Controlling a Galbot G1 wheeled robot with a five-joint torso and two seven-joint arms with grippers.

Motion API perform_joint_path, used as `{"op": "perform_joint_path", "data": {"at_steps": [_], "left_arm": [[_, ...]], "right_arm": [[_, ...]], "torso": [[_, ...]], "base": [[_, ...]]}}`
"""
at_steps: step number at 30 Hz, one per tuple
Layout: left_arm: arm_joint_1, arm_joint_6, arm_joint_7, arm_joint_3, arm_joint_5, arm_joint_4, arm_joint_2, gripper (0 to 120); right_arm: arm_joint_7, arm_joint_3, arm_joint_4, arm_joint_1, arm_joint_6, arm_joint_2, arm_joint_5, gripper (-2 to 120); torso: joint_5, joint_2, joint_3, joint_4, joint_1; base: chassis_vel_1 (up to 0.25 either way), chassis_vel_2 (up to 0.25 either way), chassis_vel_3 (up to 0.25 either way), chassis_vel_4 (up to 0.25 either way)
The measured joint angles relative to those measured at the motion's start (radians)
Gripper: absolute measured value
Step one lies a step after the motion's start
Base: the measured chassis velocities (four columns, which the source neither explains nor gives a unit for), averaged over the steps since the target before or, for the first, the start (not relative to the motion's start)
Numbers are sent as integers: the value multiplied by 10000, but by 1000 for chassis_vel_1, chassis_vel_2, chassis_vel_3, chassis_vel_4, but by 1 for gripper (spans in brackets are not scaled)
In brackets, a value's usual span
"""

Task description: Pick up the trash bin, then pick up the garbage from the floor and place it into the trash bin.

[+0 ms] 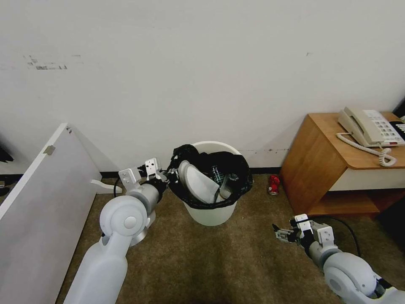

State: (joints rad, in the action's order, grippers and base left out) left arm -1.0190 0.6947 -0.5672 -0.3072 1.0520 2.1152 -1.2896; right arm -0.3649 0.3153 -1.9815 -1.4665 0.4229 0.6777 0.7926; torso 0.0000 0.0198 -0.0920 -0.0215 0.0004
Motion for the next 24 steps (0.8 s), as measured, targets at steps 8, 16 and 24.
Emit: {"op": "perform_joint_path", "data": {"at_steps": [8, 16, 24], "left_arm": [[35, -2, -11, -1, 10, -2, -12, 4], [36, -3, -14, -14, 16, -2, -13, 4], [27, -14, -12, -43, 12, -2, -3, 4]], "right_arm": [[-410, 63, 185, 57, 173, 156, 537, 100], [-395, 178, 538, 82, 83, 285, 529, 100], [-368, 244, 926, 219, -58, 441, 445, 100]], "torso": [[0, 0, 0, 0, 0], [0, 0, 2, 0, 0], [0, 1, 2, 0, 0]], "base": [[0, 0, 0, 0], [0, 0, 0, 0], [0, 0, 0, 0]]}}
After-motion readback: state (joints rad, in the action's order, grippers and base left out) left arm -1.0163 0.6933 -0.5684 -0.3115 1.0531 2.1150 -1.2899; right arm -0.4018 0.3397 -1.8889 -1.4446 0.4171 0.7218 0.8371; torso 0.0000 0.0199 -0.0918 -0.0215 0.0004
